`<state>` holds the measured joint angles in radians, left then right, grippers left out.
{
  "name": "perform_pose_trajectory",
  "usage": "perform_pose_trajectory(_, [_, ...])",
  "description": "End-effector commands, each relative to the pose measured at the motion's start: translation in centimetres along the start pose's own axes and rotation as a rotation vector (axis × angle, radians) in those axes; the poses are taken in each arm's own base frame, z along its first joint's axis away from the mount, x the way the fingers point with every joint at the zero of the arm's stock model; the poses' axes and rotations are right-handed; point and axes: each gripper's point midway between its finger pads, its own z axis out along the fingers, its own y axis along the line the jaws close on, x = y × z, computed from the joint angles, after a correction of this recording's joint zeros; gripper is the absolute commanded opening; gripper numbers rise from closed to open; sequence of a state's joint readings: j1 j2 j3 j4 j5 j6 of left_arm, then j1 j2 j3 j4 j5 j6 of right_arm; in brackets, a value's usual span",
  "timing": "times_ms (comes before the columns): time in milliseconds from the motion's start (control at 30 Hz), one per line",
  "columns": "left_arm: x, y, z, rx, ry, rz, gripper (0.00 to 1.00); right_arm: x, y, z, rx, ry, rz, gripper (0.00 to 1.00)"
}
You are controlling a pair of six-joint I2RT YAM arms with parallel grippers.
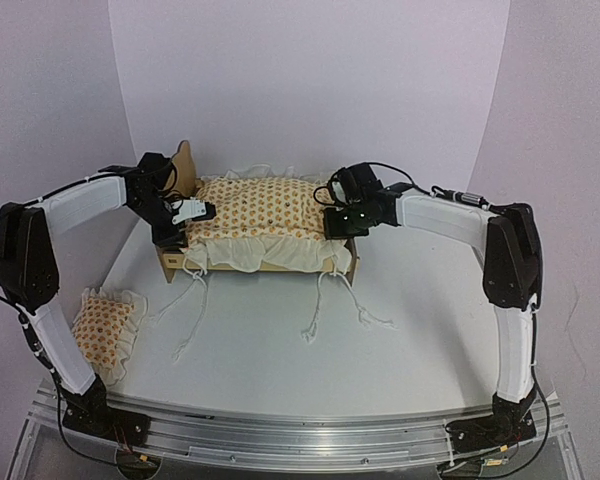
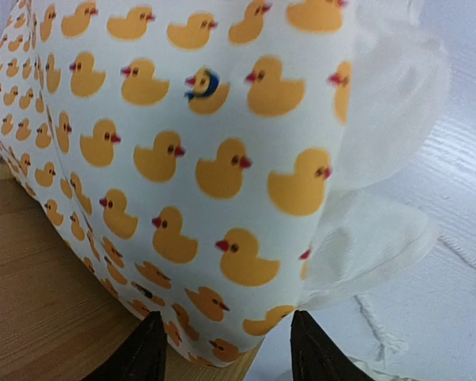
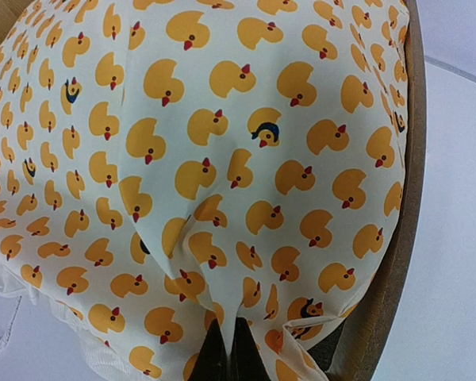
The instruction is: Set up the pet bed
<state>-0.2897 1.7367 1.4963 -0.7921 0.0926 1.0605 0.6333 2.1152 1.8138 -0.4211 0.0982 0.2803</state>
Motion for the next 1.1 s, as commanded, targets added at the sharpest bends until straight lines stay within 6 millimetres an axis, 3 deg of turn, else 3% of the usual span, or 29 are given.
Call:
perform_pose_trajectory(0, [-5.5,-1.3,-5.9,0.058,-0.201,0.013,0.47,-1.8,0.6,-0.7,-0.028,-0.036,0.018,0.0])
perform_pose_trajectory(67, [-5.9,-4.2,-6.6,0.12,-0.22,0.078,0.43,-1.7,0.6,-0.6,-0.027,-0.033,0.017,0.0])
perform_pose_trajectory(133, [-4.6,-7.6,-5.3,0.17,-0.173,0.185,0.42,-1.6,0.6,-0.4,-0.029,-0.029,0.019,0.0])
perform_pose_trajectory(200, [-3.0,-9.1,-3.6,0.163,-0.123,0.278,0.48,-1.4,0.6,-0.3,-0.031,-0.024,0.024,0.0])
perform_pose_trajectory(267, [-2.0,-8.7,-1.9,0.109,-0.085,0.354,0.56,-1.3,0.6,-0.2,-0.035,-0.02,0.026,0.0])
perform_pose_trajectory(367, [-2.5,-6.4,-0.6,0.001,-0.074,0.428,0.66,-1.1,0.7,-0.1,-0.038,-0.015,0.023,0.0])
perform_pose_trajectory(500, [-3.2,-3.7,0.9,-0.094,-0.057,0.454,0.66,-0.9,0.4,-0.5,-0.025,-0.016,0.017,0.0])
perform_pose_trajectory(600, [-2.8,-3.2,2.2,-0.118,-0.038,0.455,0.64,-0.8,0.2,-0.7,-0.018,-0.016,0.009,0.0])
perform_pose_trajectory(700, [-2.6,-3.1,3.0,-0.138,-0.039,0.466,0.56,-0.8,0.3,-0.7,-0.022,-0.014,0.002,0.0])
perform_pose_trajectory(767, [-2.9,-3.1,3.1,-0.138,-0.057,0.464,0.45,-0.7,0.3,-0.6,-0.023,-0.012,0.0,0.0])
perform_pose_trajectory(867, [-3.4,-3.4,2.8,-0.111,-0.088,0.445,0.04,-0.7,0.2,-0.6,-0.019,-0.012,-0.005,0.0])
perform_pose_trajectory(967, [-2.4,-2.3,1.5,-0.086,-0.085,0.392,0.0,-0.7,-0.1,-0.8,-0.01,-0.015,-0.015,0.0])
perform_pose_trajectory(1067, [0.8,-0.4,0.1,-0.064,-0.049,0.323,0.0,-0.9,-1.0,-1.6,0.018,-0.023,-0.02,0.0])
